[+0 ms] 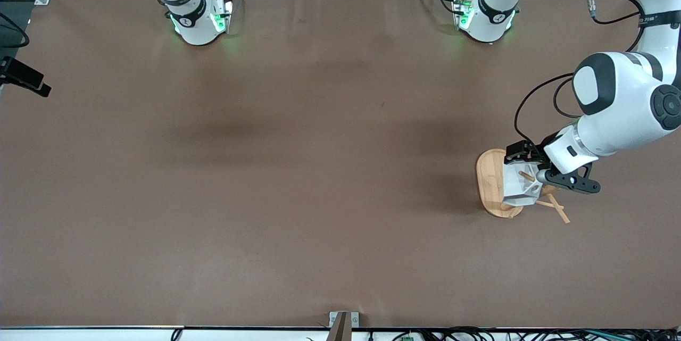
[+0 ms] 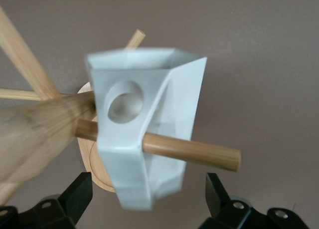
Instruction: Hang cup on rack
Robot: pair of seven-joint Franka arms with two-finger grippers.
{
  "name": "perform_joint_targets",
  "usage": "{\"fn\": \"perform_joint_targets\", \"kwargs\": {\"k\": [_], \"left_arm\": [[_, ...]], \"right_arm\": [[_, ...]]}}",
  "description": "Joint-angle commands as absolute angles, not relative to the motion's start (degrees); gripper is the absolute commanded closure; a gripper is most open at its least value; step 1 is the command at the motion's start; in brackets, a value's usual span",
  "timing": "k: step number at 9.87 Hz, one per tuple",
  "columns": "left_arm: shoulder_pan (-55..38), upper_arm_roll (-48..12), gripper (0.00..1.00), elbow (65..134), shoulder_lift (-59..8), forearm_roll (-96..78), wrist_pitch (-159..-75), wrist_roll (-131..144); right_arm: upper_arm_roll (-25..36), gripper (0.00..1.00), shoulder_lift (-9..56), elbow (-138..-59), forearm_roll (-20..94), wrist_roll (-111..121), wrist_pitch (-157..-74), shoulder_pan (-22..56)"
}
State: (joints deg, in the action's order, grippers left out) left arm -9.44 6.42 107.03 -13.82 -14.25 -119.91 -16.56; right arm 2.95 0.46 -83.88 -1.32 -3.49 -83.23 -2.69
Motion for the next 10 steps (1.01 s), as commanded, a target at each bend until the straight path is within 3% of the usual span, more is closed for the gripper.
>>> {"fn": "perform_joint_targets", "kwargs": {"k": [1,6,10], "left_arm": [[-9.5,6.3,0.00,106.6,-14.4,-15.4,-120.2,-15.9],[-10.5,5.7,0.00,105.7,-6.2,-14.3,-112.1,-2.1],[-9.0,2.2,0.00,93.7,-4.5,-5.9,-94.3,3.9]], "right_arm": [[3.1,0.00,-0.1,-84.3,-1.1,-3.6,-83.9,-2.3],[3.1,0.00,-0.1,-84.3,-1.1,-4.0,-83.5,-2.0],[3.1,0.00,-0.1,-84.2,-1.1,-4.0,-83.5,-2.0]]}}
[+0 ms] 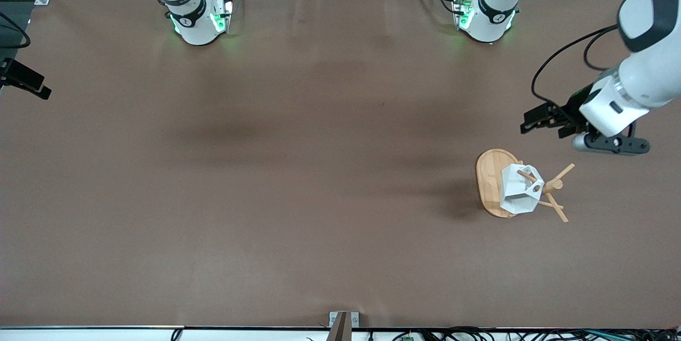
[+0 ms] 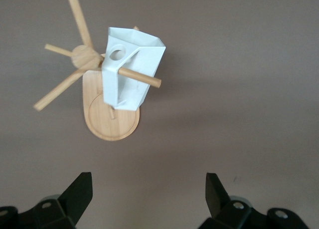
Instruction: Hang cup on rack
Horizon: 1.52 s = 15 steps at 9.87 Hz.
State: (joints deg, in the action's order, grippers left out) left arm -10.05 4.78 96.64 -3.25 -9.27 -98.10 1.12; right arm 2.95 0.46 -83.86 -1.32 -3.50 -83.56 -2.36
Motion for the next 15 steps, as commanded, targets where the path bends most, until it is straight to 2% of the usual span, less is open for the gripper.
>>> {"fn": "perform_joint_targets", "kwargs": {"k": [1,3,4,8,10,15], "left_arm": [[-8.3,0.7,0.00,92.6,-3.4,-2.5,-93.7,3.9],[-6.0,-0.3,0.00,90.5,-2.7,-2.2,-92.1,-0.6],[-4.8,-2.2,0.00,89.0,-2.0,-2.4,-88.1,0.7],[2.1,-10.7,0.00,92.4,1.7,-1.4,-88.4,4.1],[3.2,-11.6,0.00,95.2,3.9,-0.7,-89.6,4.1],[4.4,-12.4,0.00,94.3,4.0,0.5,-87.3,7.8]], "right_arm": [[3.1,0.00,-0.1,-84.2,-1.1,-4.0,-83.4,-2.0],[3.1,0.00,-0.1,-84.2,-1.1,-4.0,-83.5,-2.1],[3.1,0.00,-0.1,-84.2,-1.1,-4.0,-83.5,-2.1],[3.1,0.00,-0.1,-84.2,-1.1,-3.8,-83.3,-2.1],[3.1,0.00,0.1,-84.2,-1.1,-3.6,-83.3,-2.3],[3.2,0.00,0.1,-84.2,-1.1,-3.5,-83.3,-2.3]]}}
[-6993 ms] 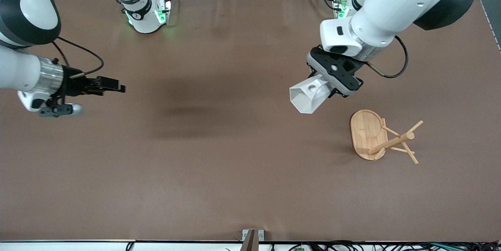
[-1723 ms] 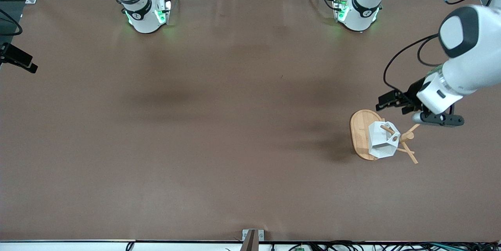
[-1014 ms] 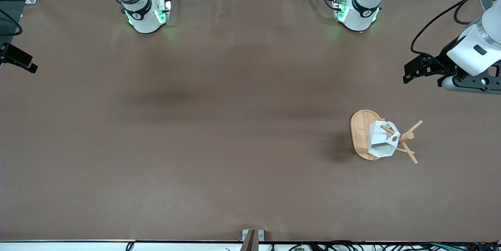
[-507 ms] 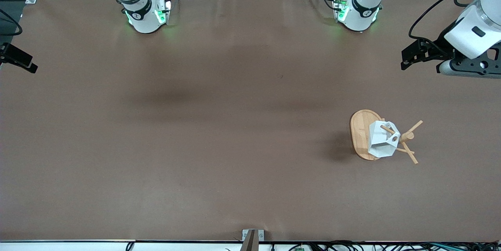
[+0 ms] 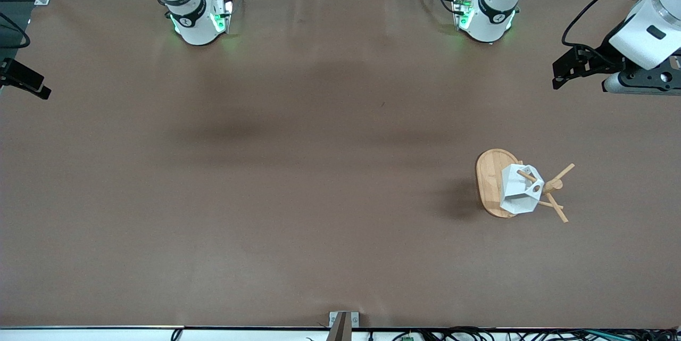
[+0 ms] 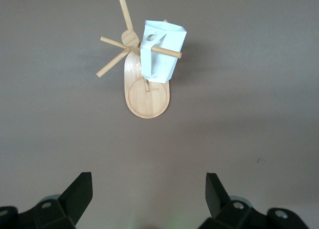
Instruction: Hang cup on rack
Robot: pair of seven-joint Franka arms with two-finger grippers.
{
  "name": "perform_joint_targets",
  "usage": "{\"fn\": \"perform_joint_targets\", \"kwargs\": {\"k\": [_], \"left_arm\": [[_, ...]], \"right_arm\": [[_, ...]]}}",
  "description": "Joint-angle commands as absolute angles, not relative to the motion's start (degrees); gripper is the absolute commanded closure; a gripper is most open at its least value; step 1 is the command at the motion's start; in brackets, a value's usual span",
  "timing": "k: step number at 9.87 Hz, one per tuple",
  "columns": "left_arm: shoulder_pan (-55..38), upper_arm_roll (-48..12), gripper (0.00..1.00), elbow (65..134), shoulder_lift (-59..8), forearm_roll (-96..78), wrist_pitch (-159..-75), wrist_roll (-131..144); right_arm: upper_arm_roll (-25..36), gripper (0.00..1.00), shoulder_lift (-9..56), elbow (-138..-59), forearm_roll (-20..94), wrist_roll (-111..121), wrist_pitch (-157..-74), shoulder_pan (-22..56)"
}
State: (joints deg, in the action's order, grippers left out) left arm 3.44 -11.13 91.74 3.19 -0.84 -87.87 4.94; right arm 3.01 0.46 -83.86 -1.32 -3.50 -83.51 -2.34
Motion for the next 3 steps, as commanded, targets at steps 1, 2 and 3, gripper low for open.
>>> {"fn": "perform_joint_targets", "kwargs": {"k": [1,2,3], "left_arm": [[4.4,-12.7,0.00,94.0,4.3,0.5,-86.1,9.1],[4.5,-12.8,0.00,93.3,4.4,0.5,-85.0,9.1],[4.5,-12.7,0.00,93.3,4.4,0.8,-84.3,8.8]], "right_arm": [[3.2,0.00,0.1,-84.2,-1.1,-3.5,-83.3,-2.3],[3.2,0.00,0.1,-84.2,-1.1,-3.5,-83.3,-2.3],[3.2,0.00,0.1,-84.2,-1.1,-3.4,-83.3,-2.3]]}}
